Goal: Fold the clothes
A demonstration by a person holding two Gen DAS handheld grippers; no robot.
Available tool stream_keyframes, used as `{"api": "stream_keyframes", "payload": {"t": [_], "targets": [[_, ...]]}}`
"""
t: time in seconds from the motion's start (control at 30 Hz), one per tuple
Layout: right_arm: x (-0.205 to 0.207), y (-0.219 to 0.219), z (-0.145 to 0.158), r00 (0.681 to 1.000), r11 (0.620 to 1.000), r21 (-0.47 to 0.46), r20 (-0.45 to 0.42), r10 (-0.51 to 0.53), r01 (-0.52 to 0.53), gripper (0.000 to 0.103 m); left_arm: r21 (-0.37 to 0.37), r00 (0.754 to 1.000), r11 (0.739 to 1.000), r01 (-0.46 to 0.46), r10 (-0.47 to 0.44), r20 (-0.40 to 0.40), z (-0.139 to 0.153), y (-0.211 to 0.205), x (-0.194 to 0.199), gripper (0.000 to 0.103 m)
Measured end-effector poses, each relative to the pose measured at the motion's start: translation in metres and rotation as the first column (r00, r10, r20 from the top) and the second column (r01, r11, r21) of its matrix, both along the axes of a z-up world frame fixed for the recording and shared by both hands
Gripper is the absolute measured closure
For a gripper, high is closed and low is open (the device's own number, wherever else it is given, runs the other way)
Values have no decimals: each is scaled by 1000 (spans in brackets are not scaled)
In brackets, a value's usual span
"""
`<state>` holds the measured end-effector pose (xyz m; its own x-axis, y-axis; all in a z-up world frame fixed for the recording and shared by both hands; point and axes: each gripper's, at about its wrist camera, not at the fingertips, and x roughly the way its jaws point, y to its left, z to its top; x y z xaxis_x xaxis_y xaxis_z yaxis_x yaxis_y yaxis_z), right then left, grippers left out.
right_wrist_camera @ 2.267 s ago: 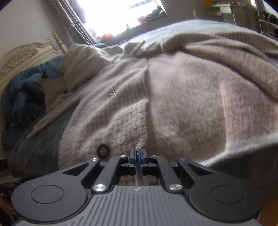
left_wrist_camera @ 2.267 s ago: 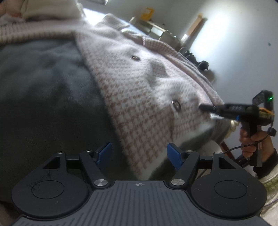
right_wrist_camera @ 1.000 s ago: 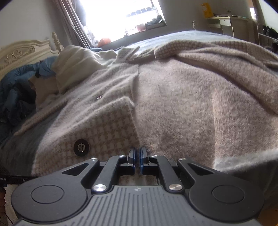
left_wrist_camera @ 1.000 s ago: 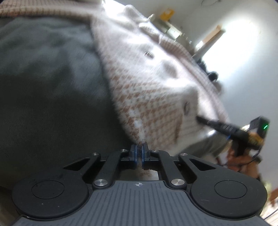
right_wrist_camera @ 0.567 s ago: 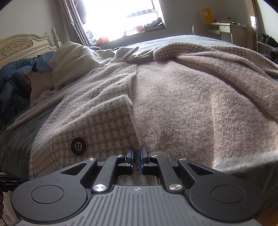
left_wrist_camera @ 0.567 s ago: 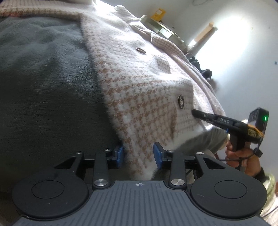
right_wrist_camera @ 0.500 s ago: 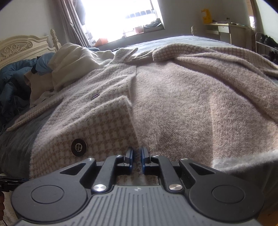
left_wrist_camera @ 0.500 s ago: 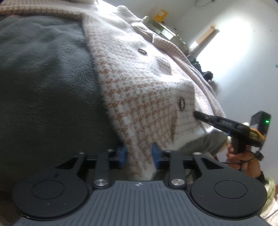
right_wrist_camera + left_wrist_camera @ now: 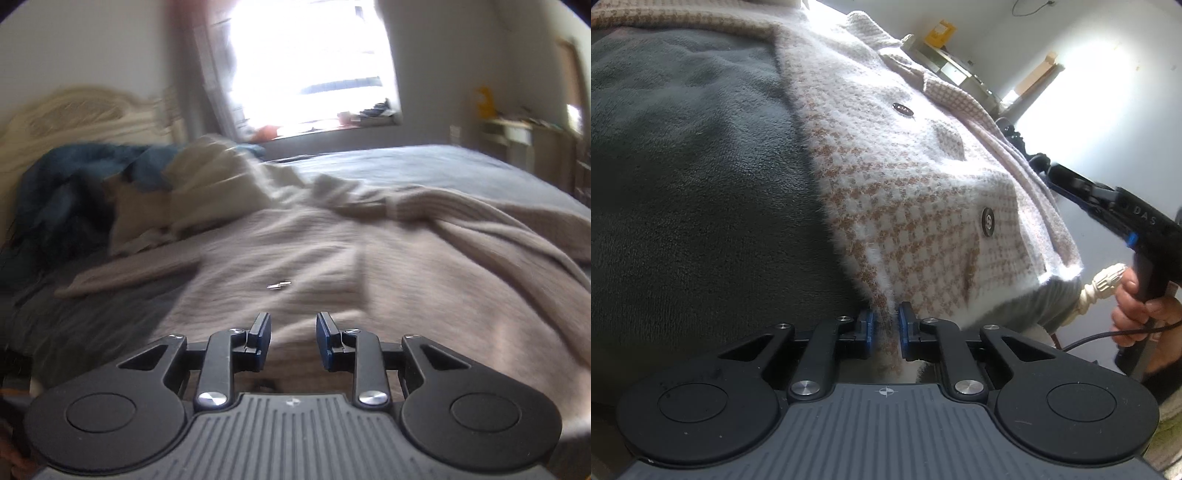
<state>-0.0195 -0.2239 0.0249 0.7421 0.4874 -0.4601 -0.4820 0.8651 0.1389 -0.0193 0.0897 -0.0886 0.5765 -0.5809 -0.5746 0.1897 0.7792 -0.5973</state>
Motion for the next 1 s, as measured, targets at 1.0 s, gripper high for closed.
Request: {"api": "stream_keyframes", "payload": {"t": [1.0], "targets": [[236, -2, -45, 862, 976, 131, -499, -87, 175, 84, -119, 998, 992, 50, -46, 39, -16, 20, -2, 91]]}}
